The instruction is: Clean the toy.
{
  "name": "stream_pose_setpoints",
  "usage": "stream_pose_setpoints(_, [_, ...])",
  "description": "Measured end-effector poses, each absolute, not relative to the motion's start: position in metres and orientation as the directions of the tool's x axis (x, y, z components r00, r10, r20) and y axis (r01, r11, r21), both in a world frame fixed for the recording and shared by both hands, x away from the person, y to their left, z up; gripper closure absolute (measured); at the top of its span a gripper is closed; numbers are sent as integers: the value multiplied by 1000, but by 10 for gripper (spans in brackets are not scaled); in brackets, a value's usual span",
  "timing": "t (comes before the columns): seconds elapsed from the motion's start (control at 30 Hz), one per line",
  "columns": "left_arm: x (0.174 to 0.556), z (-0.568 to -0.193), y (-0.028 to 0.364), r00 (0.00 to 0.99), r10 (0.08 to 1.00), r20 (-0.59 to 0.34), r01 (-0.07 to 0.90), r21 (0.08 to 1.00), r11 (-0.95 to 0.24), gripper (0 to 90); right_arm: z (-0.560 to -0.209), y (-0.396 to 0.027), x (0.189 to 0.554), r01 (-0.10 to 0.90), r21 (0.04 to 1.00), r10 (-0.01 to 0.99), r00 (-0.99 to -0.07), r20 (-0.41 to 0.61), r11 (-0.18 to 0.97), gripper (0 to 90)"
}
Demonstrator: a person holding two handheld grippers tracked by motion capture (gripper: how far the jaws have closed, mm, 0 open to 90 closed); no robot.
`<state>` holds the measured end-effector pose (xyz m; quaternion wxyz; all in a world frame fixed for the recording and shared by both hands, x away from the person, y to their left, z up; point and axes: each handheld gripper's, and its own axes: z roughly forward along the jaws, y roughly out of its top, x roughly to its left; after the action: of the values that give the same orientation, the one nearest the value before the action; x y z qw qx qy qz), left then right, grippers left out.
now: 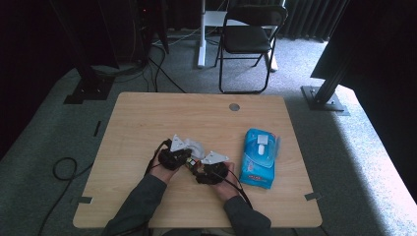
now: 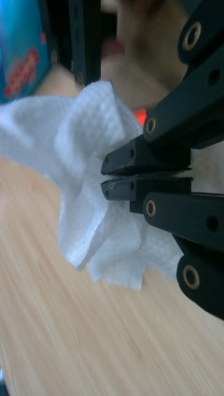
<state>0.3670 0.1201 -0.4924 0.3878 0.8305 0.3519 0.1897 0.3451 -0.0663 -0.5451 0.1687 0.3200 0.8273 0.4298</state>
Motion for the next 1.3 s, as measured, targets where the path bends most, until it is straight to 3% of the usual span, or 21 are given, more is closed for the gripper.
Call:
stream_pose_setpoints(0.33, [378, -492, 117, 645, 763, 47, 458, 775, -435, 870, -545, -67, 345, 390, 818, 676, -737, 2, 423, 343])
stream_pose_setpoints(0.77, [360, -493, 88, 765, 644, 23, 388, 781, -489, 869, -545, -66, 345, 390, 818, 676, -736, 3, 422, 343])
stream_pose_setpoints(0.87, [362, -492, 93, 743, 669, 35, 400, 777, -486, 871, -545, -67, 346, 392, 818, 676, -737, 5, 420, 342])
stream_pose_setpoints(1.17, [381, -499, 149, 554, 833, -9, 525, 780, -341, 876, -545, -66, 344, 375, 817, 670, -742, -17, 437, 342])
stream_pose_setpoints(1.3, [379, -509, 155, 559, 828, -35, 553, 760, -342, 876, -545, -65, 343, 364, 813, 678, -733, -50, 453, 315])
